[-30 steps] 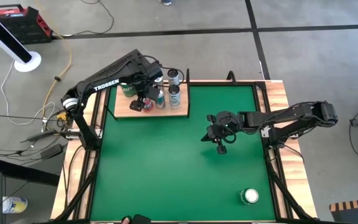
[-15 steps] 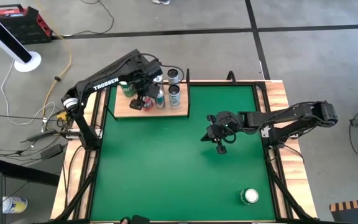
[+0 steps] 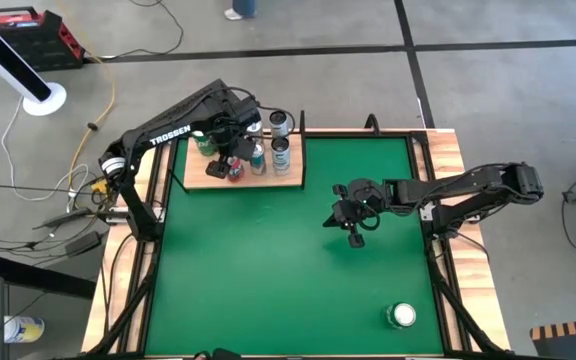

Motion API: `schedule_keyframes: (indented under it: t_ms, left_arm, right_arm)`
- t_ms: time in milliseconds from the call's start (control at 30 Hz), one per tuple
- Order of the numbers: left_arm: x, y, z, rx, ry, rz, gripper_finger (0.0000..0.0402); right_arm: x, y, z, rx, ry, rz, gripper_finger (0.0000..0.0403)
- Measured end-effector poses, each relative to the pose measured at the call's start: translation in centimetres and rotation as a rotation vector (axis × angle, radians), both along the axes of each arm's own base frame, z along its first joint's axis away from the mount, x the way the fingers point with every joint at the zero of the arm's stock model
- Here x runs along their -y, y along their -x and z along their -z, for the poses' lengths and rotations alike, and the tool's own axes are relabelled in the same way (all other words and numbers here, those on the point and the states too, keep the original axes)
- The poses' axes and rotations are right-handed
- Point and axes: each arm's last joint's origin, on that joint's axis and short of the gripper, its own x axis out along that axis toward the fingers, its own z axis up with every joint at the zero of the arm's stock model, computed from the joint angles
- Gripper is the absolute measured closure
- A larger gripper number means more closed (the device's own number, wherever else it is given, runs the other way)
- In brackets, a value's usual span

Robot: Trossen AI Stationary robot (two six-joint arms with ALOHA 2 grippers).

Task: Place canned beverage on shelf
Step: Put the red soda can on the shelf aligned with the other red soda can

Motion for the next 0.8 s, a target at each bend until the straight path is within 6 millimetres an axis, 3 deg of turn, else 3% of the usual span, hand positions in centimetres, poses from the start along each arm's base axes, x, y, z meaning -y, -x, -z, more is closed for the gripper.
schedule_keyframes:
  t_ms: [533,800]
  left_arm:
    - [-0.08,-0.23,-0.04,0.035,0.005,-0.036,0.0087]
    - [-0.11,-0.17,-0.20,0.032,-0.014,-0.066,0.0052]
  right_arm:
    - [0.00,0.00,0.02,-0.002,0.000,0.000,0.0376]
    - [0.00,0.05,0.07,-0.010,0.000,0.000,0.0376]
